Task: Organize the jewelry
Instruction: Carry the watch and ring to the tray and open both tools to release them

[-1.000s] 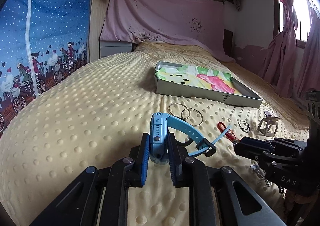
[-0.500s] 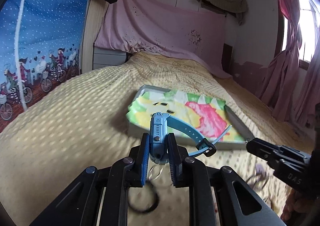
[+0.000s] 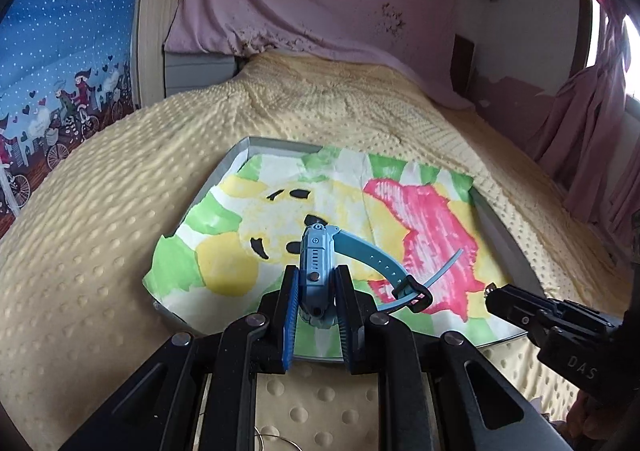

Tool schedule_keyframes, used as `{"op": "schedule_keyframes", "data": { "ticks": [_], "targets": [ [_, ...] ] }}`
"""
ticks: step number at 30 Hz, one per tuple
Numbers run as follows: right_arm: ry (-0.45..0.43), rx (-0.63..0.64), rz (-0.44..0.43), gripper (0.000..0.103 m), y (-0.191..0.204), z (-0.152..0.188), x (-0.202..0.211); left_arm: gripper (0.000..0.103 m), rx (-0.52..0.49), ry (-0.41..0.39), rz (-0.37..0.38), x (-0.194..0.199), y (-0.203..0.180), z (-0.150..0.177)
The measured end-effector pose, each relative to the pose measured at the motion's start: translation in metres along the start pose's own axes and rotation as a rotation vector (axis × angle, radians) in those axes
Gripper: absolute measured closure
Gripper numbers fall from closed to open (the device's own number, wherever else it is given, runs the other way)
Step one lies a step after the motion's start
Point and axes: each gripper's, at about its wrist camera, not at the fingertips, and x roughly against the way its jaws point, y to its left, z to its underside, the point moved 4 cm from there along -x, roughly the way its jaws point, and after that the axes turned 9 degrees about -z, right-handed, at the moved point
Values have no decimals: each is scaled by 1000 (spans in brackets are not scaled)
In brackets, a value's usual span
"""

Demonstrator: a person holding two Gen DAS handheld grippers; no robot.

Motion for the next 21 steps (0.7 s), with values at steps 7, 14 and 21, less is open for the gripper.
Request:
{"op": "schedule_keyframes", "data": {
  "ticks": [7, 14, 21],
  "targets": [
    [116, -17, 22, 85, -4, 5, -24, 86, 5, 59, -1, -12, -1, 12],
    [155, -33, 36, 85, -10, 10, -23, 84, 47, 57, 33, -8, 4, 13],
    [51, -53, 44, 64, -14, 12, 5, 64, 51, 27, 37, 8, 10, 11]
  ]
}}
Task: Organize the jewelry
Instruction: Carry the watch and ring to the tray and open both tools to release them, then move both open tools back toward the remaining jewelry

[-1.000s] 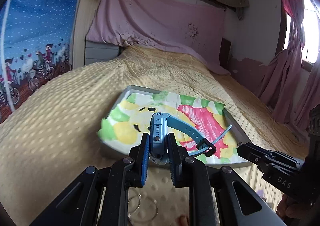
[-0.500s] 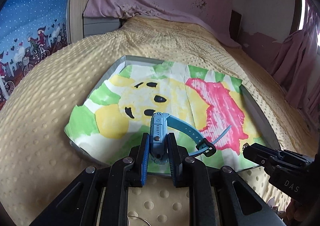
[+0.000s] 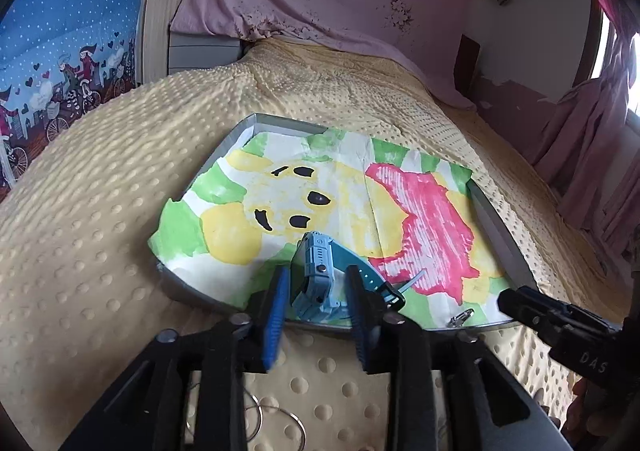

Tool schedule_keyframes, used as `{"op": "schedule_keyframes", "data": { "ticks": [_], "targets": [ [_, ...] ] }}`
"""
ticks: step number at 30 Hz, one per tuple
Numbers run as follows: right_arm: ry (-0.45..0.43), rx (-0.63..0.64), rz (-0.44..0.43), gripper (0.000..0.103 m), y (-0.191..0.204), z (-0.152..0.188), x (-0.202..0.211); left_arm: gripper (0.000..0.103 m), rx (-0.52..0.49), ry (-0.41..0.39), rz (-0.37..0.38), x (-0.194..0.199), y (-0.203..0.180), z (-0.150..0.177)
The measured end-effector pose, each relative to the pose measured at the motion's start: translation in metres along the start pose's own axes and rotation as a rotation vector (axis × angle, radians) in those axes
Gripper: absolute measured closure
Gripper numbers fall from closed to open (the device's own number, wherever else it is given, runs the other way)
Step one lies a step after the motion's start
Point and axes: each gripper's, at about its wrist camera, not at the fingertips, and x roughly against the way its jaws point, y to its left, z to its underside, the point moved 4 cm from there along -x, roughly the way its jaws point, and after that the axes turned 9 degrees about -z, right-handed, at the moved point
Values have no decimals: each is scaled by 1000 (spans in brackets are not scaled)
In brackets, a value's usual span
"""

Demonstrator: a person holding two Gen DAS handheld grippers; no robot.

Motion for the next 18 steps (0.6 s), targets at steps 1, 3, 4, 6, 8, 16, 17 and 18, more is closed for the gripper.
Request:
{"op": "schedule_keyframes", "data": {
  "ticks": [1, 3, 4, 6, 8, 16, 17, 18],
  "targets": [
    [-21, -6, -8, 63, -1, 0, 5, 57, 0, -13, -1, 5, 1, 0],
    [-63, -10, -10, 62, -1, 1, 17, 28, 3, -73, -18, 22, 4, 1],
    [-86, -7, -7, 58, -2, 0, 23, 26, 4, -95, -22, 27, 6, 1],
    [-134, -2, 3, 50, -2, 3, 38, 26, -10, -134, -15, 43, 7, 3],
    [-176, 10, 3, 46, -1, 6, 52, 21, -17, -153, -14, 57, 9, 6],
    [-365, 86, 13, 16, 17, 39, 125, 1, -10, -268, 11, 124, 22, 32],
    [-383, 89, 9, 15, 19, 43, 133, 0, -6, -274, 14, 131, 24, 35],
    [-411, 92, 3, 12, 23, 50, 144, 0, -1, -277, 20, 137, 26, 39]
  ]
}}
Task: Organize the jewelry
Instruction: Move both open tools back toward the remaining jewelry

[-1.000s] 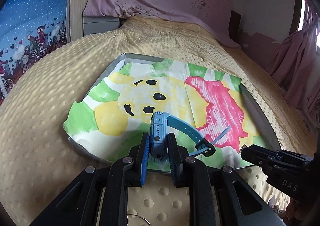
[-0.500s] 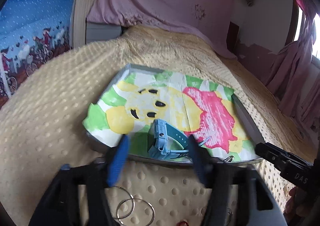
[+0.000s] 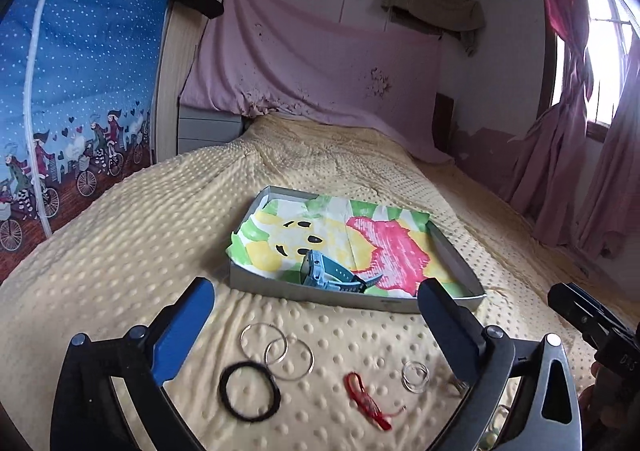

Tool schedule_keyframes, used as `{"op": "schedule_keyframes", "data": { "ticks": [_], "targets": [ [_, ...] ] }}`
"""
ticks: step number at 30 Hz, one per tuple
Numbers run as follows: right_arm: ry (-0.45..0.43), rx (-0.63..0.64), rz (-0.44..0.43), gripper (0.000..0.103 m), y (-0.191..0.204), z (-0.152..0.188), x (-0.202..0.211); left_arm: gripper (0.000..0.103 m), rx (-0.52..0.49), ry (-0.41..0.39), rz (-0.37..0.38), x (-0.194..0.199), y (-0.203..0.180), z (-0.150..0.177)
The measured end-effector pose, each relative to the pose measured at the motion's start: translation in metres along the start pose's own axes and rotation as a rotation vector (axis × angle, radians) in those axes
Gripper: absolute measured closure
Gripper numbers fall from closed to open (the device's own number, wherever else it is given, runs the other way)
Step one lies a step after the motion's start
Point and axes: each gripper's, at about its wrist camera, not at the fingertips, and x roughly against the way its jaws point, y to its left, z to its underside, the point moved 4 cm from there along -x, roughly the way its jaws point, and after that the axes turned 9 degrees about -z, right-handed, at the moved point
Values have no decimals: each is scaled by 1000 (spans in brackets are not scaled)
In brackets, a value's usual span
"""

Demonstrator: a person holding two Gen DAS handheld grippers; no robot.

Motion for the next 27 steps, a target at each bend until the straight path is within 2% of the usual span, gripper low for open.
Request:
{"op": "schedule_keyframes", "data": {
  "ticks": [8, 13, 20, 27],
  "targets": [
    [-112, 66, 14, 6, 34, 17, 71, 0, 22, -56, 2, 57, 16, 20],
    [-139, 100, 22, 5, 49, 31, 102, 0, -7, -68, -11, 78, 26, 35],
    [-78, 126, 10, 5, 60, 58, 117, 0, -57, -28, -8, 83, 38, 64],
    [-21, 125, 34, 5, 49, 85, 118, 0, -85, -20, 3, 86, 32, 85]
  ]
}}
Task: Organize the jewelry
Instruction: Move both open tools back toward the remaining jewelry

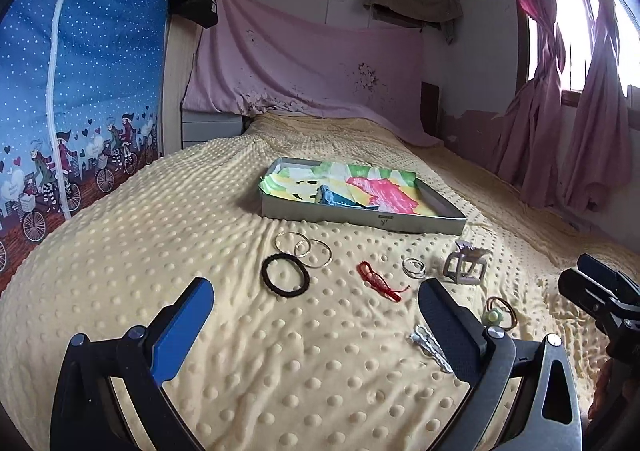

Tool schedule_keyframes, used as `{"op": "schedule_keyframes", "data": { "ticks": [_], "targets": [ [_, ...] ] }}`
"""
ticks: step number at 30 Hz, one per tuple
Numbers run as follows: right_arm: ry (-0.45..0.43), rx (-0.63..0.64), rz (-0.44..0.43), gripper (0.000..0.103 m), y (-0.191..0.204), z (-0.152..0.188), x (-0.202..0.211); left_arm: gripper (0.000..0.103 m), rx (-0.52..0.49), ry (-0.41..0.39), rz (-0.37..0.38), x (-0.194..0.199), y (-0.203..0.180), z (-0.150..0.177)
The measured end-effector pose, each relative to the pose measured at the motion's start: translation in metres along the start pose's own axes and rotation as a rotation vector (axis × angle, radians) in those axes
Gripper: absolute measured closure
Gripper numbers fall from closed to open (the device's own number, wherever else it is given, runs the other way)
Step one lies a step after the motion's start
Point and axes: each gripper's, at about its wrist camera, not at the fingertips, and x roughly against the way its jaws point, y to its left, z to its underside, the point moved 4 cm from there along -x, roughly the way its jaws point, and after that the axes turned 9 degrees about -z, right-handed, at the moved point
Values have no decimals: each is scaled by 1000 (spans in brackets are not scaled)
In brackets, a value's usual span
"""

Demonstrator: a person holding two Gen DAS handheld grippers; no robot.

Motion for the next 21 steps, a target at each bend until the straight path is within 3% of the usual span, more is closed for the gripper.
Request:
{"op": "schedule_keyframes", "data": {
  "ticks": [9, 16, 21],
  "targets": [
    [44, 9, 29, 5, -7, 15, 3, 0, -69, 44, 51, -5, -24, 23],
    [37, -6, 38, 5, -16, 19, 3, 0, -47, 1, 62, 0, -30, 22],
    [50, 2, 62, 5, -21, 19, 1, 0, -54, 36, 87, -8, -37, 24]
  ]
}}
